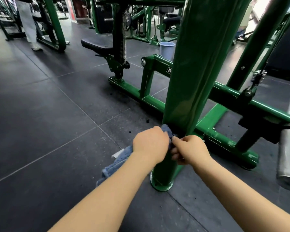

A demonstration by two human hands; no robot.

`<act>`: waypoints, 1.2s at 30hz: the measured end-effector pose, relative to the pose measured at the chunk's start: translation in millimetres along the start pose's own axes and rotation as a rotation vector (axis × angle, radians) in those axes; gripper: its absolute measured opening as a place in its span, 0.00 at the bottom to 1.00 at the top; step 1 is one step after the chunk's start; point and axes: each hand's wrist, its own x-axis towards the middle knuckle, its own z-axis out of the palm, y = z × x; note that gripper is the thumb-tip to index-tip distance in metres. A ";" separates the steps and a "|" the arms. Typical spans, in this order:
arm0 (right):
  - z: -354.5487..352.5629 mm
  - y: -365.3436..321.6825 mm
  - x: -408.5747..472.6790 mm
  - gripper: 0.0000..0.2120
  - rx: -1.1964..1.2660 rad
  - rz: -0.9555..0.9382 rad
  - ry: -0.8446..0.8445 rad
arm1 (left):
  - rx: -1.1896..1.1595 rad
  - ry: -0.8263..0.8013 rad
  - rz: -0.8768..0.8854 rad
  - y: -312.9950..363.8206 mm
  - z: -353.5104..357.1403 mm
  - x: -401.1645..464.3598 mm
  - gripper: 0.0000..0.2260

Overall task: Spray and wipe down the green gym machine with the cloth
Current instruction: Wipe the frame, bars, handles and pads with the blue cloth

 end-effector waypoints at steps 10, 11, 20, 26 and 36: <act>-12.0 -18.2 -11.7 0.12 -0.418 -0.213 0.285 | -0.201 0.003 -0.161 32.2 -6.3 8.6 0.16; -12.5 -15.8 -9.9 0.14 -0.418 -0.214 0.289 | -0.220 -0.029 -0.161 29.1 -7.8 13.6 0.14; -12.6 -9.1 -3.6 0.16 -0.442 -0.251 0.335 | -0.751 -0.403 -0.184 -25.9 0.0 55.1 0.16; -10.1 -12.0 -4.3 0.14 -0.452 -0.214 0.356 | -0.520 -0.306 -0.176 -26.3 0.0 42.6 0.18; -12.9 -20.5 -12.9 0.29 -0.285 -0.184 0.248 | -0.750 0.309 -0.085 17.2 -20.5 -33.5 0.14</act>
